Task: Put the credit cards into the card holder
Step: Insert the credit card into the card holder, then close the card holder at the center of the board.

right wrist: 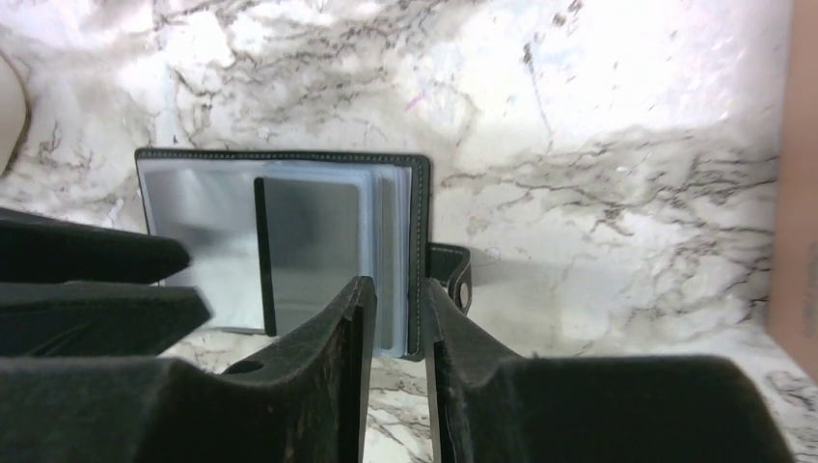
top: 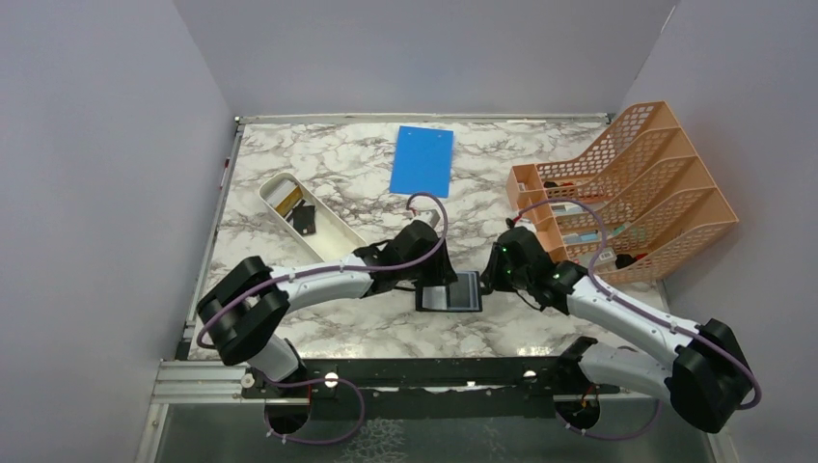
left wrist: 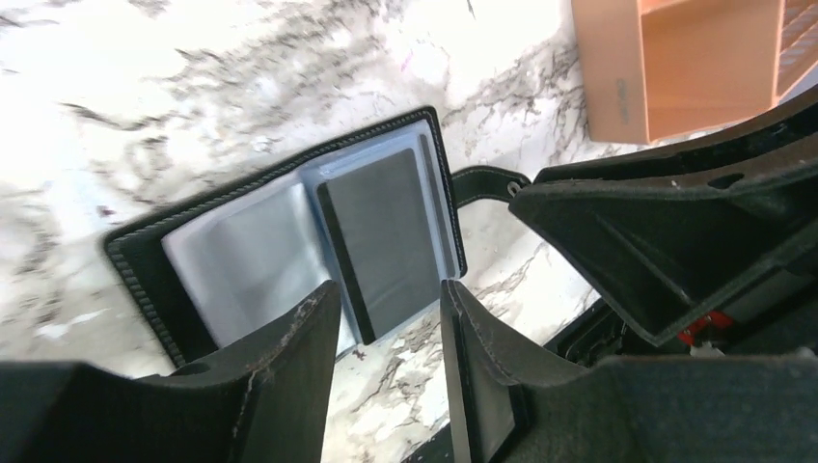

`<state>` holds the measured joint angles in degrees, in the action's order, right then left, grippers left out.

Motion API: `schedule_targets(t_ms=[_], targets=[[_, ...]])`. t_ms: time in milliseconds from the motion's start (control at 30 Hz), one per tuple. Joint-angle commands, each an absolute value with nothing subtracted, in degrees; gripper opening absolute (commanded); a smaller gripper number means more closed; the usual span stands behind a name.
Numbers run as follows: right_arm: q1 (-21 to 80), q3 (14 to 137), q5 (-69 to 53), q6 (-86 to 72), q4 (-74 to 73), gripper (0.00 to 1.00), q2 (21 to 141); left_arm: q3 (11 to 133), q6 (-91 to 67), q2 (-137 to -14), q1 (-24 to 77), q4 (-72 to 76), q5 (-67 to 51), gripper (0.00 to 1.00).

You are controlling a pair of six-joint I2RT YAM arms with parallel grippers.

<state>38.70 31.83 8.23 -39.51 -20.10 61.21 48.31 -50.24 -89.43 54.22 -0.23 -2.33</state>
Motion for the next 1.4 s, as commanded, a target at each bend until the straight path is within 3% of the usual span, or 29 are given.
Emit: schedule_targets(t_ms=[0, 333, 533, 700, 1033, 1367], targets=[[39.1, 34.6, 15.0, -37.1, -23.4, 0.31, 62.3, 48.8, -46.2, -83.7, 51.3, -7.7, 1.6, 0.46], [39.1, 36.2, 18.0, -36.6, -23.5, 0.29, 68.4, 44.2, -44.3, -78.5, 47.4, -12.8, 4.5, 0.5], [39.1, 35.1, 18.3, -37.5, -23.4, 0.15, 68.0, 42.5, -44.5, -79.6, 47.4, -11.3, 2.5, 0.51], [39.1, 33.8, 18.5, -38.6, -22.0, 0.01, 68.9, 38.4, -47.8, -81.7, 47.2, -1.7, -4.6, 0.61], [39.1, 32.8, 17.2, -37.9, -20.7, 0.01, 67.9, 34.1, -54.4, -87.3, 47.2, 15.8, -13.4, 0.58], [39.1, 31.0, 11.3, -37.6, -15.7, 0.01, 68.3, 36.4, -55.3, -82.6, 50.1, 18.2, -13.6, 0.56]])
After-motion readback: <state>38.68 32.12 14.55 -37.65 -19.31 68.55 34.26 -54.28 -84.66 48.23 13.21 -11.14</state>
